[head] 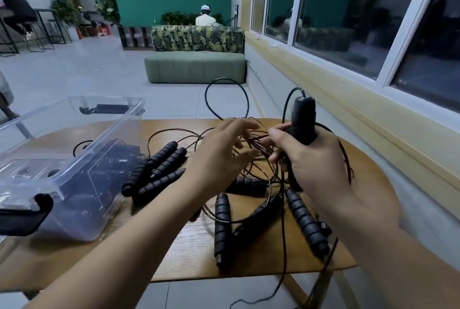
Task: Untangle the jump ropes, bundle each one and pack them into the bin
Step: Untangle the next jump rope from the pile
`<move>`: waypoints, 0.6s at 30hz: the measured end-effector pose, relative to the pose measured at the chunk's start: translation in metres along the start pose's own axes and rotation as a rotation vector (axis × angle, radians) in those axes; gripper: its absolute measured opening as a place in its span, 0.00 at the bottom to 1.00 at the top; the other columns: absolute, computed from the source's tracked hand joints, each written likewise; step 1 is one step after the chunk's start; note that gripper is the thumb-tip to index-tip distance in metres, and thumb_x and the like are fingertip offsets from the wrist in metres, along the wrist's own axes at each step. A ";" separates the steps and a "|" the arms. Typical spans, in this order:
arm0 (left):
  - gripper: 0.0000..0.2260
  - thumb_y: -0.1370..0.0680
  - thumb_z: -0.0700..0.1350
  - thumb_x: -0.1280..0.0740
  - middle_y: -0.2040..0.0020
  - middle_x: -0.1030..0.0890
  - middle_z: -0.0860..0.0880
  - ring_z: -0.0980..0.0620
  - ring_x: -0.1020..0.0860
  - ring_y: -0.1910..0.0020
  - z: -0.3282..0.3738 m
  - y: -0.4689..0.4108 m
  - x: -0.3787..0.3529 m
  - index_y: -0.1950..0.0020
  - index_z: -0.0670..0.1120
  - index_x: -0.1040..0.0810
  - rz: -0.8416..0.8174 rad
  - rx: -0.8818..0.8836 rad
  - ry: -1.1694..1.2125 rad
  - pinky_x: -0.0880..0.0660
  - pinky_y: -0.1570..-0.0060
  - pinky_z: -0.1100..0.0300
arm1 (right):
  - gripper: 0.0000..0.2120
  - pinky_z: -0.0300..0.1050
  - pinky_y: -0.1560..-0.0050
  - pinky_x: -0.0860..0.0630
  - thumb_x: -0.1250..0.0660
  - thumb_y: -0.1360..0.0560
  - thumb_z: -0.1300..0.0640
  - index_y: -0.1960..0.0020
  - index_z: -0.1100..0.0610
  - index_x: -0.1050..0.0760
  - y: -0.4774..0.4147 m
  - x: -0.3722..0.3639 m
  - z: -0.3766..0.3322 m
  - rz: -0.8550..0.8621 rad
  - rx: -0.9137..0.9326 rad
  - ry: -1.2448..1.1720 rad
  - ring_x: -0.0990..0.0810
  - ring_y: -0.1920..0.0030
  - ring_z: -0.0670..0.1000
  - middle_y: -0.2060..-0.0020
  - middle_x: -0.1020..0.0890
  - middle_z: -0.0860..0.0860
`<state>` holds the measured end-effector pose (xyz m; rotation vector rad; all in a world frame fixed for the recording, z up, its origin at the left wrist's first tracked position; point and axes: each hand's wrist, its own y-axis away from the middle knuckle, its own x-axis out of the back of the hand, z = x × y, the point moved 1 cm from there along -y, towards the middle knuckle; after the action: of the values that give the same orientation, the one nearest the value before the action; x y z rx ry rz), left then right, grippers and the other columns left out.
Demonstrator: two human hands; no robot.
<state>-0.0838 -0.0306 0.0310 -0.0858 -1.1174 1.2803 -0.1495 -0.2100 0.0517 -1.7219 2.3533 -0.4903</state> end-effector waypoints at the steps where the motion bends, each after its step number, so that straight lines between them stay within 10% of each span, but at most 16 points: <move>1: 0.19 0.22 0.51 0.23 0.41 0.22 0.58 0.60 0.20 0.50 -0.004 0.001 0.004 0.33 0.55 0.22 0.040 0.047 0.036 0.22 0.49 0.62 | 0.04 0.41 0.66 0.23 0.26 0.18 0.56 0.51 0.57 0.16 -0.002 0.002 -0.001 0.003 -0.007 -0.009 0.15 0.63 0.56 0.58 0.11 0.52; 5: 0.16 0.21 0.60 0.28 0.45 0.19 0.57 0.61 0.19 0.49 -0.020 0.001 0.013 0.38 0.54 0.25 0.121 0.287 0.120 0.24 0.53 0.63 | 0.06 0.47 0.65 0.24 0.26 0.18 0.56 0.49 0.59 0.16 -0.007 0.010 0.000 0.009 0.006 -0.024 0.16 0.63 0.56 0.57 0.10 0.54; 11: 0.08 0.20 0.57 0.27 0.58 0.13 0.55 0.63 0.17 0.61 -0.032 0.008 0.006 0.46 0.55 0.15 -0.220 0.378 0.135 0.20 0.57 0.59 | 0.06 0.46 0.65 0.24 0.27 0.18 0.57 0.49 0.60 0.17 -0.012 0.018 0.001 0.014 0.017 -0.029 0.16 0.64 0.56 0.56 0.10 0.55; 18: 0.09 0.17 0.48 0.30 0.71 0.25 0.50 0.49 0.29 0.67 -0.030 -0.005 0.018 0.54 0.48 0.14 0.096 0.499 0.666 0.36 0.65 0.56 | 0.05 0.48 0.64 0.24 0.27 0.18 0.57 0.48 0.59 0.18 -0.019 0.025 0.008 0.043 -0.013 0.008 0.15 0.64 0.56 0.56 0.10 0.54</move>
<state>-0.0618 -0.0036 0.0298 -0.1764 -0.2168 1.4341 -0.1375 -0.2401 0.0520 -1.6746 2.3985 -0.4767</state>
